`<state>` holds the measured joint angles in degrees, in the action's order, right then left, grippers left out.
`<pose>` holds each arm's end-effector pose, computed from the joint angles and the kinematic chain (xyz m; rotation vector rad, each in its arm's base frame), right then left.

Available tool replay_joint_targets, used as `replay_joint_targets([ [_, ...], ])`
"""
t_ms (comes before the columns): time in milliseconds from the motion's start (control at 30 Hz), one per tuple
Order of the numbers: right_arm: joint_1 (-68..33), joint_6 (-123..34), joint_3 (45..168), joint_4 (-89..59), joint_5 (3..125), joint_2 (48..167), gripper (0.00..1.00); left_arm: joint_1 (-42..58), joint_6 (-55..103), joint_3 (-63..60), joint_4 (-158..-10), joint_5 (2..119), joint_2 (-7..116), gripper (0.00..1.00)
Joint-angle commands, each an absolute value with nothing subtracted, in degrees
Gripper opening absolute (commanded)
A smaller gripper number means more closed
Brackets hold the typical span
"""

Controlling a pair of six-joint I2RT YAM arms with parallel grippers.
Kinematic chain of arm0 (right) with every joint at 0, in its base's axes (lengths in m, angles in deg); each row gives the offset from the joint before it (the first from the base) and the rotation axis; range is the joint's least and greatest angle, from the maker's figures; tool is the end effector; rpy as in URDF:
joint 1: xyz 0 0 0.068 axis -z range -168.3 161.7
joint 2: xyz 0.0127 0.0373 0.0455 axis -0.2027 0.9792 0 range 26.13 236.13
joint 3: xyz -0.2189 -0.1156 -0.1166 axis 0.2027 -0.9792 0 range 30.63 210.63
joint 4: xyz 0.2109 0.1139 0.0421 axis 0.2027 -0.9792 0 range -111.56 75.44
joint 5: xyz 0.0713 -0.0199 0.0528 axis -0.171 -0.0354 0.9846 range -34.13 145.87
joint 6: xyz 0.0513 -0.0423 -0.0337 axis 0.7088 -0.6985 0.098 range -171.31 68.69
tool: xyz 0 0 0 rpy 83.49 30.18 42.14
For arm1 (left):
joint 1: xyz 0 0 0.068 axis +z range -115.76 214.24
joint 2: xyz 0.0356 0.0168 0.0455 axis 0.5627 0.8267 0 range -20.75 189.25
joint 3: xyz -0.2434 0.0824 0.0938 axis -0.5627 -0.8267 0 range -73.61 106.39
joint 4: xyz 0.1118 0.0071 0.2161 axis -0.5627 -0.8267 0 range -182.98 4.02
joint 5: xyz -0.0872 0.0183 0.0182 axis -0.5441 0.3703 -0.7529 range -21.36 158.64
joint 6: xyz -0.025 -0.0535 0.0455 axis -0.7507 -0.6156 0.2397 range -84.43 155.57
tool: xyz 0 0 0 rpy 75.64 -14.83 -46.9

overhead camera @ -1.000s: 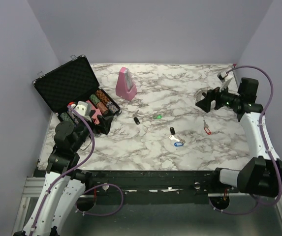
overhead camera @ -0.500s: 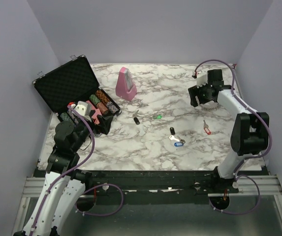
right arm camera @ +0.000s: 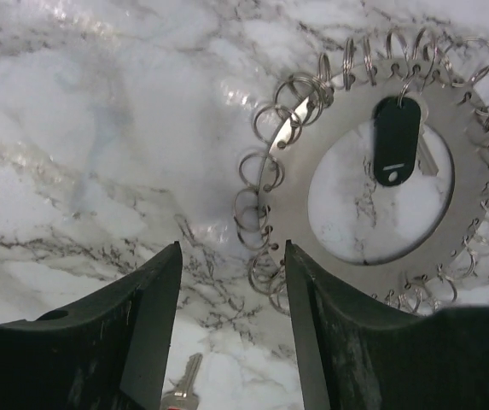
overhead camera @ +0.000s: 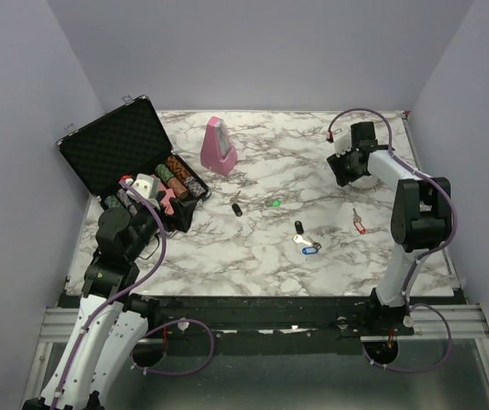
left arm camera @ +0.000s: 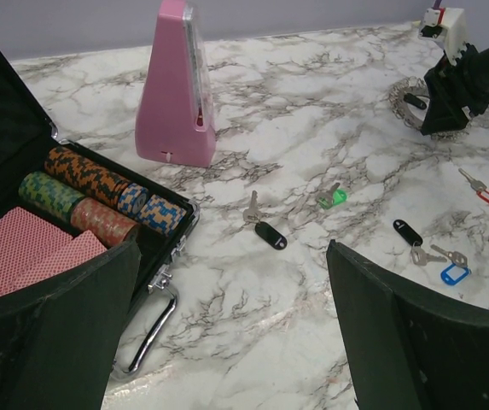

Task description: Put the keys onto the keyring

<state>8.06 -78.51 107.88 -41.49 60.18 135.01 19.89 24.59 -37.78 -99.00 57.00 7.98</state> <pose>0.3994 0.0301 0.1805 -0.7149 2.4887 -0.0533 0.1315 -0.0467 0.3143 0.2050 1.6843 -0.5020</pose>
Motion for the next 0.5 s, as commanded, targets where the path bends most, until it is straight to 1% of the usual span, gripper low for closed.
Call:
replay_joint_targets([
  [0,8.4,-80.0,112.7,-43.1,60.3,138.6,0.53,20.2,24.8,-36.9,-99.4,56.5,8.3,0.99],
  [33,8.4,-79.8,113.8,-43.4,60.7,139.2,0.50,20.3,24.8,-36.9,-99.4,56.5,8.4,0.99],
  [200,8.4,-79.9,116.9,-44.4,60.7,142.1,0.48,20.4,24.8,-36.8,-99.5,56.5,8.9,0.99],
  [333,8.4,-80.1,117.5,-45.1,60.9,143.5,0.42,20.6,24.8,-36.8,-99.4,56.4,9.1,0.99],
  [467,8.4,-80.7,117.0,-46.0,61.2,143.6,0.39,20.7,24.8,-36.8,-99.4,56.3,9.2,0.99],
])
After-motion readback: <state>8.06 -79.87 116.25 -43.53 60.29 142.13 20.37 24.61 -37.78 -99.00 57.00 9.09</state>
